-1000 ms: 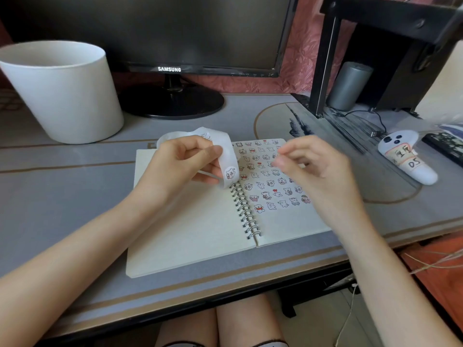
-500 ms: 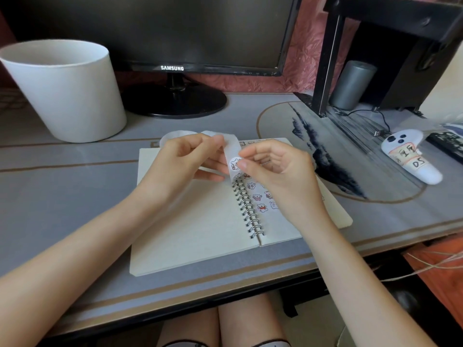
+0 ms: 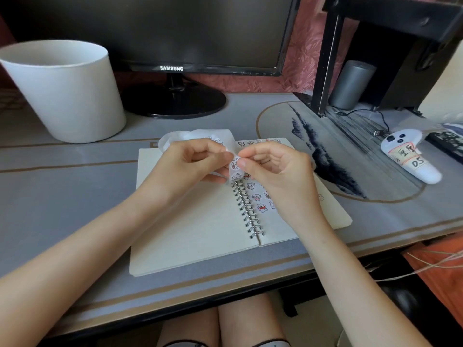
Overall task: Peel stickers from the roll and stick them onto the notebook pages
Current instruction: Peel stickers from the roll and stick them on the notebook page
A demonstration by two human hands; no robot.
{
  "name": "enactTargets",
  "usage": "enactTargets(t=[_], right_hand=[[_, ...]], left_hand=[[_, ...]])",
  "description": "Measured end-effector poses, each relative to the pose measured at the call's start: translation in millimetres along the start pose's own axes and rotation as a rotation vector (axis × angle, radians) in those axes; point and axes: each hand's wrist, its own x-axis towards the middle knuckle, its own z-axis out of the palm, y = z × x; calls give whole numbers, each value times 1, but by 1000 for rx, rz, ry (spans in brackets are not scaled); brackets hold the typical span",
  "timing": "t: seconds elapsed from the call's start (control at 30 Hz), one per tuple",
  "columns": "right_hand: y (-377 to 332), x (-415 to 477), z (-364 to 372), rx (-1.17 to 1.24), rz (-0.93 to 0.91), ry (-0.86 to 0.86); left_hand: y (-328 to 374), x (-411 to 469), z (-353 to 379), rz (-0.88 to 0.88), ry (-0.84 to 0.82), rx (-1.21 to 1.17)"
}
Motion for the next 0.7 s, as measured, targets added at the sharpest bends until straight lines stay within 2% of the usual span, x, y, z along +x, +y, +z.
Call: enactTargets(t=[0.2, 0.4, 0.5, 0.57, 0.7], right_hand=[[0, 0, 1, -93, -11, -8], [-2, -6, -2, -291, -67, -67], [-7, -10, -8, -283, -87, -80], [-14, -14, -14, -205, -35, -98], [-22, -21, -36, -80, 213, -189]], left_hand=[[0, 1, 1, -5, 6, 5], [-1, 1, 1, -20, 41, 25], [-1, 1, 1, -23, 54, 29], [-1, 2, 0, -25, 68, 16], [-1, 2, 0, -24, 78, 11]])
